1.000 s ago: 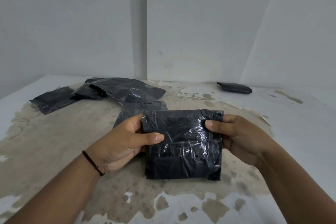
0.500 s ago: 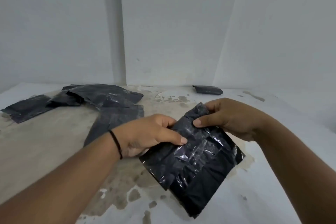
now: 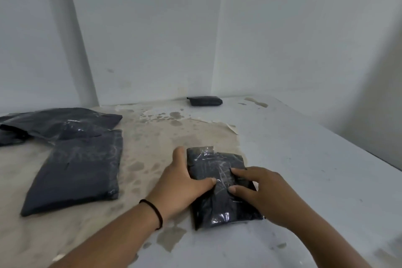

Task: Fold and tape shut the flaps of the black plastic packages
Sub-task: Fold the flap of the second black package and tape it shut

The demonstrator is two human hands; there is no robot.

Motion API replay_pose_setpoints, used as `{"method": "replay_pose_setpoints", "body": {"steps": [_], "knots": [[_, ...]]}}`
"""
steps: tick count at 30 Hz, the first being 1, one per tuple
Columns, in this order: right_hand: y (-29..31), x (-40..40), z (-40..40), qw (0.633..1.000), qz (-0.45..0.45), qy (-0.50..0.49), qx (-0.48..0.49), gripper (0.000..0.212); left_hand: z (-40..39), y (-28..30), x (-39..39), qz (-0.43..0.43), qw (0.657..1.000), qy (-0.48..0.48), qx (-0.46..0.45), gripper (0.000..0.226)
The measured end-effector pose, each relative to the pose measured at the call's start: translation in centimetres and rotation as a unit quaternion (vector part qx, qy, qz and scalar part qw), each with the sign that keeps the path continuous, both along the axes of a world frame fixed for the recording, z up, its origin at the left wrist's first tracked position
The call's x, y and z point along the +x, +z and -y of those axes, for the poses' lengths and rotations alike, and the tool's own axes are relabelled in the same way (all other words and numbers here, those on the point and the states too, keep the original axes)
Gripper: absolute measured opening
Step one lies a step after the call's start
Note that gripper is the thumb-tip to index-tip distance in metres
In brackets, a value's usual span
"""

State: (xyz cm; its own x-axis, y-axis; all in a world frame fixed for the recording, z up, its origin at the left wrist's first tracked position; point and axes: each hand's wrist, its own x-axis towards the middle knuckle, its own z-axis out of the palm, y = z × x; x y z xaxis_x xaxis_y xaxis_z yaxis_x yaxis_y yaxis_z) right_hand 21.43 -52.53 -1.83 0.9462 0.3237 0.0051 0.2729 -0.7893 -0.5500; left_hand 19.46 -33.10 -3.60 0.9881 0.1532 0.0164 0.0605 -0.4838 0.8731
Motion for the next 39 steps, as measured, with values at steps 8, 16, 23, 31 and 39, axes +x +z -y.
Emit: {"method": "replay_pose_setpoints", "body": {"steps": [8, 16, 23, 31, 39], "knots": [[-0.6, -0.1, -0.1, 0.995, 0.023, -0.001, -0.093, 0.048, -1.1, -2.1, 0.3, 0.214, 0.95, -0.133, 0.183, 0.049], [0.3, -2.7, -0.2, 0.992, 0.047, -0.042, -0.106, 0.054, -1.7, -2.6, -0.2, 0.14, 0.946, -0.191, 0.22, 0.084], [1.2, -7.4, 5.8, 0.937, 0.267, -0.214, 0.075, 0.008, -0.4, -2.3, -0.6, 0.187, 0.937, -0.178, 0.237, 0.064], [-1.3, -10.1, 16.4, 0.844, 0.139, -0.477, 0.202, 0.017, 3.4, -1.7, 1.1, 0.199, 0.914, -0.177, 0.307, 0.069], [-3.4, -7.6, 21.7, 0.772, -0.052, -0.525, 0.354, 0.024, 5.5, -2.4, 1.9, 0.188, 0.931, -0.168, 0.262, 0.066]]}}
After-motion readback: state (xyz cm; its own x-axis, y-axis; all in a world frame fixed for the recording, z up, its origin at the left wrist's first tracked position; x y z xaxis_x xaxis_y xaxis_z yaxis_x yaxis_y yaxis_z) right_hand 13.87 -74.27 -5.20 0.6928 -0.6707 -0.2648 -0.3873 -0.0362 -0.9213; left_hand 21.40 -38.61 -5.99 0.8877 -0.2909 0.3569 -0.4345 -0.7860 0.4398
